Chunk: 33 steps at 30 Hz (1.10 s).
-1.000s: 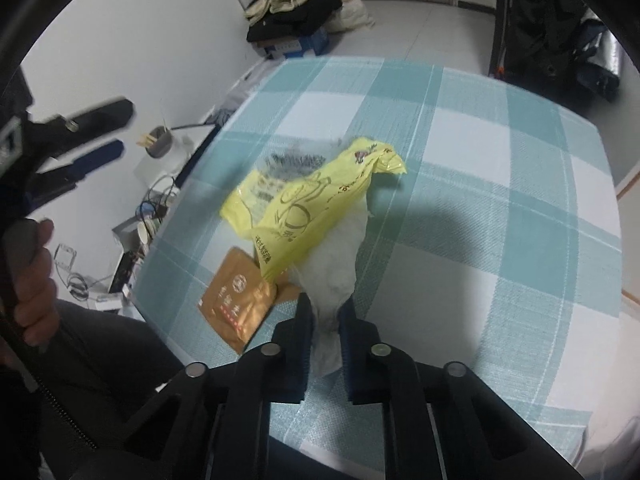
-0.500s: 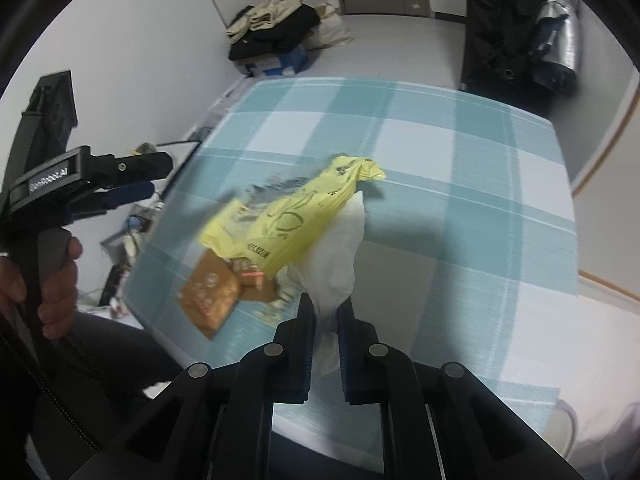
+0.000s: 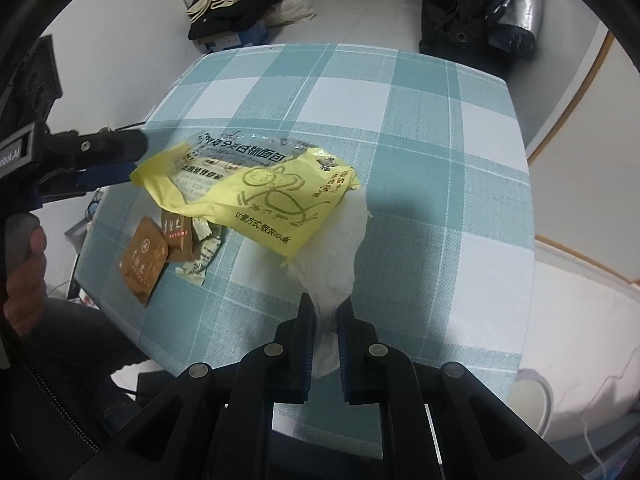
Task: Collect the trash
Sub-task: 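Close the left tool on the yellow printed bag while the right holds the tissue, then lift the yellow bag and white tissue off the table with both tools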
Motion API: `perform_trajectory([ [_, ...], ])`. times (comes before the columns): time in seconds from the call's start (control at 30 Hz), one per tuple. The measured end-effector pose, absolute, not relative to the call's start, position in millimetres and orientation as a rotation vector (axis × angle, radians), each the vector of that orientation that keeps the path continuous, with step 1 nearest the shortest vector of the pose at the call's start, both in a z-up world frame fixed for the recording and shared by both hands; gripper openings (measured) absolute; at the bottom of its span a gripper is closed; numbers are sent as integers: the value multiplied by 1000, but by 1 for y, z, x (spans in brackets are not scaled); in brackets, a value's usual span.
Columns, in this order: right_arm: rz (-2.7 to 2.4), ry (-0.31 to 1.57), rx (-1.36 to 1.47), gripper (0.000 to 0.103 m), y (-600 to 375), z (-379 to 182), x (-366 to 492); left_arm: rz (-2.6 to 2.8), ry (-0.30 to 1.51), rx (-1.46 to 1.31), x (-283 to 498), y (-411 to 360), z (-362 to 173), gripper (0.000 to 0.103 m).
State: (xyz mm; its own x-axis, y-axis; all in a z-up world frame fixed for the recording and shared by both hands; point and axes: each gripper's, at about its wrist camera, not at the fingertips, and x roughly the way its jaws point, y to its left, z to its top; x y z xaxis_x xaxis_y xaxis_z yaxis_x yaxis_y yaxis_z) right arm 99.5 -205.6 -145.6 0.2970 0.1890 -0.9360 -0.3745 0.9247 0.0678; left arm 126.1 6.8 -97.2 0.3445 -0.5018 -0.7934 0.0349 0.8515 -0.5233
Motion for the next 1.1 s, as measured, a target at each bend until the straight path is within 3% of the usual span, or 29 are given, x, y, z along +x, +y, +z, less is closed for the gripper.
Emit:
perform_trajectory([
  [0.33, 400, 1204, -137, 10, -209, -140, 97, -343, 1211, -431, 140, -16, -108, 83],
  [0.5, 404, 1195, -132, 10, -210, -138, 96, -326, 1251, -401, 146, -21, -117, 38],
  [0.67, 402, 1189, -118, 10, -213, -136, 96, -338, 1234, -406, 148, -23, -115, 13],
  [0.8, 394, 1181, -99, 10, -218, -134, 97, -339, 1213, -417, 149, -24, -112, 4],
  [1.1, 373, 1164, -69, 10, -228, -130, 96, -345, 1141, -432, 149, -26, -99, 0],
])
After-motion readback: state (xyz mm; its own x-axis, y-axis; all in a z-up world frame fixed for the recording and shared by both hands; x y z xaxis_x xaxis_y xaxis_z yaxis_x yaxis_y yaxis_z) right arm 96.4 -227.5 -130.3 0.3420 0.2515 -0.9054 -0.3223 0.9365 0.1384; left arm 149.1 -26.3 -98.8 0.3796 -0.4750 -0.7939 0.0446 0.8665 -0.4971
